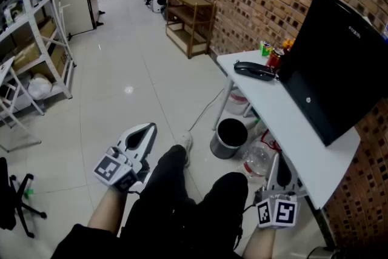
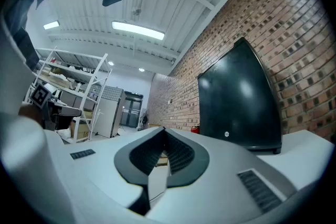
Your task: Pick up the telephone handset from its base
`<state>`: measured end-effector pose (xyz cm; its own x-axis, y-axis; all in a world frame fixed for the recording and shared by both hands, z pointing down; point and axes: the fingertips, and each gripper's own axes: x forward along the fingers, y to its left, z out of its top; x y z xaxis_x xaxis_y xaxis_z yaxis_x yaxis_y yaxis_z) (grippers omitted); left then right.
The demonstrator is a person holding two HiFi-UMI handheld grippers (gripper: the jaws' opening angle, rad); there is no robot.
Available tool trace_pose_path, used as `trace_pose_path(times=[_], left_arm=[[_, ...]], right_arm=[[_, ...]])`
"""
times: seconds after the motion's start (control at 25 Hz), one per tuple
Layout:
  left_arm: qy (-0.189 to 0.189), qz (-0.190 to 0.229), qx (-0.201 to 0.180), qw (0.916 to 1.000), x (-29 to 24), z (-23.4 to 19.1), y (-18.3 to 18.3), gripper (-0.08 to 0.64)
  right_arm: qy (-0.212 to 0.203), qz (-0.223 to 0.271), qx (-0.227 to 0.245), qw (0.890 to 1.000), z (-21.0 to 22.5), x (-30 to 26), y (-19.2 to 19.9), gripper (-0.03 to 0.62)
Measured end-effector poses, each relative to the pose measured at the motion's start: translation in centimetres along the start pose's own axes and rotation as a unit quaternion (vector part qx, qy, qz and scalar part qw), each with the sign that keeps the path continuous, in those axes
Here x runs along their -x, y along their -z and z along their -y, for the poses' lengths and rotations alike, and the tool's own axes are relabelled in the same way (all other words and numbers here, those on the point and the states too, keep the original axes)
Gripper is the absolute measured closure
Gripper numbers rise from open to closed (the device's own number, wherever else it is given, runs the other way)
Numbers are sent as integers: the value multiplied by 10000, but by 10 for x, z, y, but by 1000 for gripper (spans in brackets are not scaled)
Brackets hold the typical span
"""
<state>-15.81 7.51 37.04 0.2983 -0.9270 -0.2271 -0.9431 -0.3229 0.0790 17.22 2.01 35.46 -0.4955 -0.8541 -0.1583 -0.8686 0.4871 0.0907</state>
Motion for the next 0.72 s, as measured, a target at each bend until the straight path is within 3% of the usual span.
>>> trace_pose_path(times=[0.2,0.72], left_arm=[[-18,-7,-93,10000,-1,-6,-11,558],[65,-237,-143,9996,-35,-21,16,558]], right_arm=[[-14,-124,8,9999,-1,-3,3,581],[-132,-262,-43,9996,1,-43,16,581]])
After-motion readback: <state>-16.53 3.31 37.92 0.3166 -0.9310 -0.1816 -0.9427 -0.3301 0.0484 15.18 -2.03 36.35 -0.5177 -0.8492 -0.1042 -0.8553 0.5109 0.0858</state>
